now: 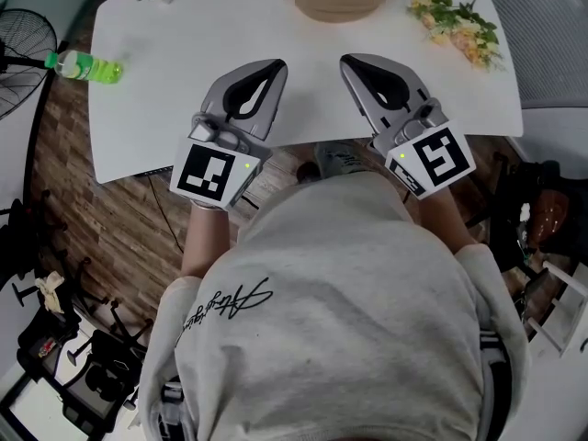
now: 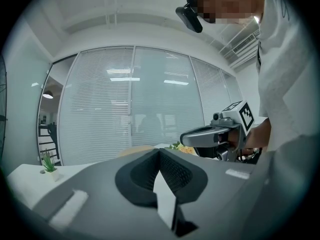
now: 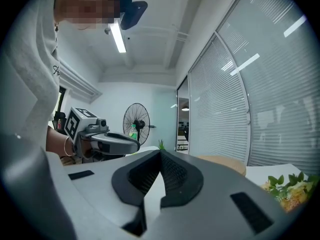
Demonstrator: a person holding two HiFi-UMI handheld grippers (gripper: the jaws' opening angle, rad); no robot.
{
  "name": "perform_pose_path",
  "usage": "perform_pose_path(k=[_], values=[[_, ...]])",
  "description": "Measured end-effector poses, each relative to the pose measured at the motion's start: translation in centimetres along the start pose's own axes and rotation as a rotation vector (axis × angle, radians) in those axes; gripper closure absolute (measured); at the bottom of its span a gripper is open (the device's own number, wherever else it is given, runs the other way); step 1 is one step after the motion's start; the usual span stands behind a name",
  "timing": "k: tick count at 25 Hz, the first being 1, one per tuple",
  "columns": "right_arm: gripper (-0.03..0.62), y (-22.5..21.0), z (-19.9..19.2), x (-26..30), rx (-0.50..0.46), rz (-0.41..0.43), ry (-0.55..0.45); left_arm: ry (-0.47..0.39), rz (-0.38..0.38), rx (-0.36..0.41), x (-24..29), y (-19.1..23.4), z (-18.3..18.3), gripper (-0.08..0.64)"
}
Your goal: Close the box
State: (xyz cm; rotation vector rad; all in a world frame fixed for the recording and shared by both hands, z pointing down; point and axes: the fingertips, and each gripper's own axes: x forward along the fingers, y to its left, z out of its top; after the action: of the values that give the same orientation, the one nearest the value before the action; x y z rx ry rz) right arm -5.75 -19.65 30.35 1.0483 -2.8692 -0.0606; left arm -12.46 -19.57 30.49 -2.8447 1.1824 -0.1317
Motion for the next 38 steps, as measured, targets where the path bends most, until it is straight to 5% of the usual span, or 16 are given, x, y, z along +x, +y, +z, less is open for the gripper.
perform_pose_path(k=[12,38], values=[[0.592,-0.4,0.1,-1.0,0.043,-0.028,-0.019,0.051,-0.001,-0.028,-0.3,0.1,-1.0,0.56],[0.592,-0.1,0.5,-1.2,0.043,-0.053,-0.016,0.001,-0.024,-0.029,-0.4,-0.4,-0.5,0.56]])
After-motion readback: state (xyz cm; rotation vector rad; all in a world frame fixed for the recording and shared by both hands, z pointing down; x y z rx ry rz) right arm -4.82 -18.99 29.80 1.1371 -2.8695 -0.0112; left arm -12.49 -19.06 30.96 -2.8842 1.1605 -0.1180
